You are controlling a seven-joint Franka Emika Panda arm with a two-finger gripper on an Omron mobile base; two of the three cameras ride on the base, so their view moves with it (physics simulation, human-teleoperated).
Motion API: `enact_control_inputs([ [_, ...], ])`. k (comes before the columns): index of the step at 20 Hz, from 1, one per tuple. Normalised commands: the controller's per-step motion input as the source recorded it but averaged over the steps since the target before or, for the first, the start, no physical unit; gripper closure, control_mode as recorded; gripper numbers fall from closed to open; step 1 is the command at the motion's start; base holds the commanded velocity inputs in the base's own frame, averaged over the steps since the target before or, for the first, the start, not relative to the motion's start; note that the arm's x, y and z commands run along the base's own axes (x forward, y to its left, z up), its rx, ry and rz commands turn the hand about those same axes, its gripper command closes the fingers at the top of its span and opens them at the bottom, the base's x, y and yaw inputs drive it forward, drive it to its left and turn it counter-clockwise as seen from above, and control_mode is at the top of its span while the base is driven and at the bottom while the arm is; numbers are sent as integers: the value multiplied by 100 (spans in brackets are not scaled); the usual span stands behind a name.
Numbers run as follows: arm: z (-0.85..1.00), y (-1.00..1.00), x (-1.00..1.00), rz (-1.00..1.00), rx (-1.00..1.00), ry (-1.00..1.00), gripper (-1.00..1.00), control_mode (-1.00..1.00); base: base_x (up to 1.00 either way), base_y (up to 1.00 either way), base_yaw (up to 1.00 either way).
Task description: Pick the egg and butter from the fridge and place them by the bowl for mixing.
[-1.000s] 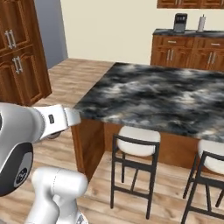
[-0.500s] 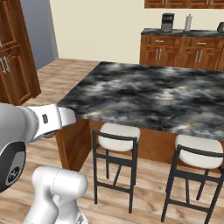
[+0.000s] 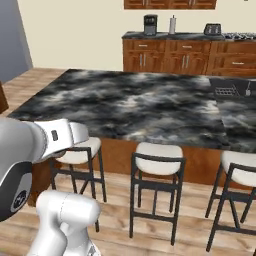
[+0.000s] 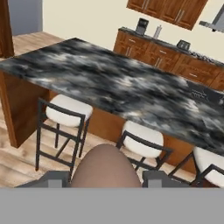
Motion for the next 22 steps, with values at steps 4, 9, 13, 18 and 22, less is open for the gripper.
enact_control_inputs([
  [4, 0, 0, 0, 0, 0, 0, 100, 100, 0, -100, -30],
  [9, 0, 0, 0, 0, 0, 0, 100, 100, 0, -100, -30],
  [13, 0, 0, 0, 0, 0, 0, 100, 100, 8, -100, -27],
  [18, 0, 0, 0, 0, 0, 0, 100, 100, 17, -100, -28],
  [22, 0, 0, 0, 0, 0, 0, 100, 100, 34, -100, -24],
])
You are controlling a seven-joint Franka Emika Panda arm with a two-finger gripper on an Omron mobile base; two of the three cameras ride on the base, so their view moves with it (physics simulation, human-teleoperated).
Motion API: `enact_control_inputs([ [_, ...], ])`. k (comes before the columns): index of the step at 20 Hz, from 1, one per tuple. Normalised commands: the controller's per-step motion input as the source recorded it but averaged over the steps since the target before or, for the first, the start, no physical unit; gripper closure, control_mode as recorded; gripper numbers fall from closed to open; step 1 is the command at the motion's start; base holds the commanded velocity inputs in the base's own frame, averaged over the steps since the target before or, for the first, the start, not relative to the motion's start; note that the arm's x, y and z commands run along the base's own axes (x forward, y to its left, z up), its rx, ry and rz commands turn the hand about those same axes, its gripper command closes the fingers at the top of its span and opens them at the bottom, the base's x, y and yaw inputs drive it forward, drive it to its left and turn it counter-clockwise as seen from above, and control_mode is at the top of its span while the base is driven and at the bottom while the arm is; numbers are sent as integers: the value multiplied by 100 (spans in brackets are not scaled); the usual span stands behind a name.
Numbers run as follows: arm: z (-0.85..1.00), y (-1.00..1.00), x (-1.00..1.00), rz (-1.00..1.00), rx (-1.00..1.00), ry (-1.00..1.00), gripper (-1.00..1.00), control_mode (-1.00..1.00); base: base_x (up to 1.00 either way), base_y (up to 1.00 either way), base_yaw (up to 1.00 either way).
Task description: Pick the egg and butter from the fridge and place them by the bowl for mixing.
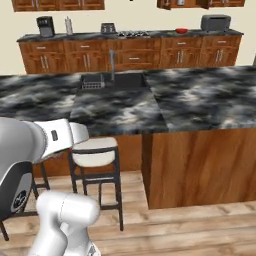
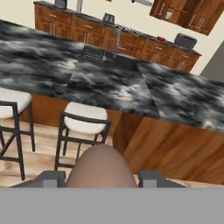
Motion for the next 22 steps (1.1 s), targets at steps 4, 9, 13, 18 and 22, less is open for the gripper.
enact_control_inputs([
  [4, 0, 0, 0, 0, 0, 0, 100, 100, 48, -100, -19],
  [9, 0, 0, 0, 0, 0, 0, 100, 100, 46, -100, -18],
  [13, 0, 0, 0, 0, 0, 0, 100, 100, 42, -100, -17],
  [18, 0, 0, 0, 0, 0, 0, 100, 100, 34, -97, -16],
  [22, 0, 0, 0, 0, 0, 0, 100, 100, 46, -100, -5],
])
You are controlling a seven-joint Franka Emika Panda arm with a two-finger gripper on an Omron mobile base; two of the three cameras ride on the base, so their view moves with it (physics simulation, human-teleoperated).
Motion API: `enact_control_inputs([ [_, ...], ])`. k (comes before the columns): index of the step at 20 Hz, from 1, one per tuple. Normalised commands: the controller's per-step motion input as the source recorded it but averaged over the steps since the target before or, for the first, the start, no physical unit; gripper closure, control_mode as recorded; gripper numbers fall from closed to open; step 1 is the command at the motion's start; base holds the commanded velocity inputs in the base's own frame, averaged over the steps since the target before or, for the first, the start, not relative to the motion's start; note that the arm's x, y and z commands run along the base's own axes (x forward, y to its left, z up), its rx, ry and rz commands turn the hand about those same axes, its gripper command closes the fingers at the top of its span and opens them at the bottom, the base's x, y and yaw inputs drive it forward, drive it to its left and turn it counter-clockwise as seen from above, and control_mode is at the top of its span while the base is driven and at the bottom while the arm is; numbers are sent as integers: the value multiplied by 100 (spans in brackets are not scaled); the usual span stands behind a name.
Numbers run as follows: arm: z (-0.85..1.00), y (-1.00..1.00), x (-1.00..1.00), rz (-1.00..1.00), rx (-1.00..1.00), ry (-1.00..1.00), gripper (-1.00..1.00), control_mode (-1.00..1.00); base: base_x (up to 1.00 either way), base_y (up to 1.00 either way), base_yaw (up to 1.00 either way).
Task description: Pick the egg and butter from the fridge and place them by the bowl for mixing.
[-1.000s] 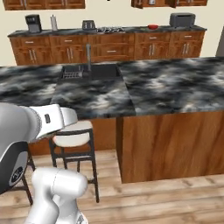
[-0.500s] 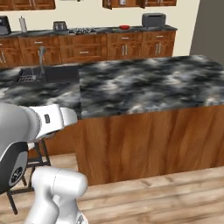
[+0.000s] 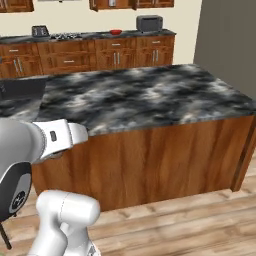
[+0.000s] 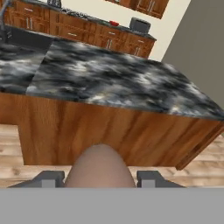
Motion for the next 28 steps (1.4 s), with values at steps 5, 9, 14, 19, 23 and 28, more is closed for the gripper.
enact_control_inputs([
  [5, 0, 0, 0, 0, 0, 0, 100, 100, 97, -100, 0],
  [9, 0, 0, 0, 0, 0, 0, 100, 100, 100, -100, 10],
  [14, 0, 0, 0, 0, 0, 0, 100, 100, 100, -100, 19],
  [19, 0, 0, 0, 0, 0, 0, 100, 100, 84, -100, 15],
  [23, 0, 0, 0, 0, 0, 0, 100, 100, 59, -100, 10],
  [28, 0, 0, 0, 0, 0, 0, 100, 100, 32, -100, 8],
])
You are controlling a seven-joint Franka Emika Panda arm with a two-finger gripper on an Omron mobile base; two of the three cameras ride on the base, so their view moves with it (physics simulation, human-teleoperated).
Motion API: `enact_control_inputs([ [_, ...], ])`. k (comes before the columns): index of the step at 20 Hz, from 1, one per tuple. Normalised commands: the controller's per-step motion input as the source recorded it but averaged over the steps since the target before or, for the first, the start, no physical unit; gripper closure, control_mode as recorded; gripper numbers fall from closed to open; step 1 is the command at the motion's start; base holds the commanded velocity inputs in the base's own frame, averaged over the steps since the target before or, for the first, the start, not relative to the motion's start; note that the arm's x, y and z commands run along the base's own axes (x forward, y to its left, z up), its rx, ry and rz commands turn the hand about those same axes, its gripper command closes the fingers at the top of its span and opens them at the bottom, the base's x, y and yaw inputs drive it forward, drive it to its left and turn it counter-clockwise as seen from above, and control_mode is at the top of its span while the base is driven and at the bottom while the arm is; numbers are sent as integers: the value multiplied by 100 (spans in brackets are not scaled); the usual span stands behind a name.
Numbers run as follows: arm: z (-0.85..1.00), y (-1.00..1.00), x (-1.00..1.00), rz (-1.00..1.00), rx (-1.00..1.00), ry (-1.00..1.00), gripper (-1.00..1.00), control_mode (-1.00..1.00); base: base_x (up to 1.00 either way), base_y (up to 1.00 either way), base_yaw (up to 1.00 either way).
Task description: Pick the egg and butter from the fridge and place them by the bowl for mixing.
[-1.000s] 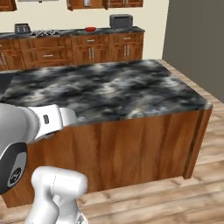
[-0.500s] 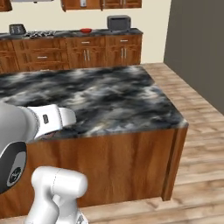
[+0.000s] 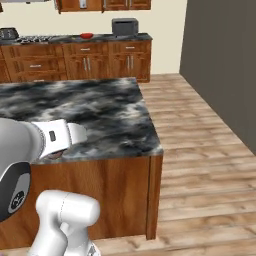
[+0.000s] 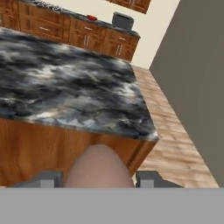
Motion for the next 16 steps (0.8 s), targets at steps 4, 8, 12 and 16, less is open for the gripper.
enact_control_inputs([
  [4, 0, 0, 0, 0, 0, 0, 100, 100, 27, -100, 6],
  [8, 0, 0, 0, 0, 0, 0, 100, 100, 23, -100, 5],
  [12, 0, 0, 0, 0, 0, 0, 100, 100, 23, -100, 6],
  [16, 0, 0, 0, 0, 0, 0, 100, 100, 27, -100, 6],
])
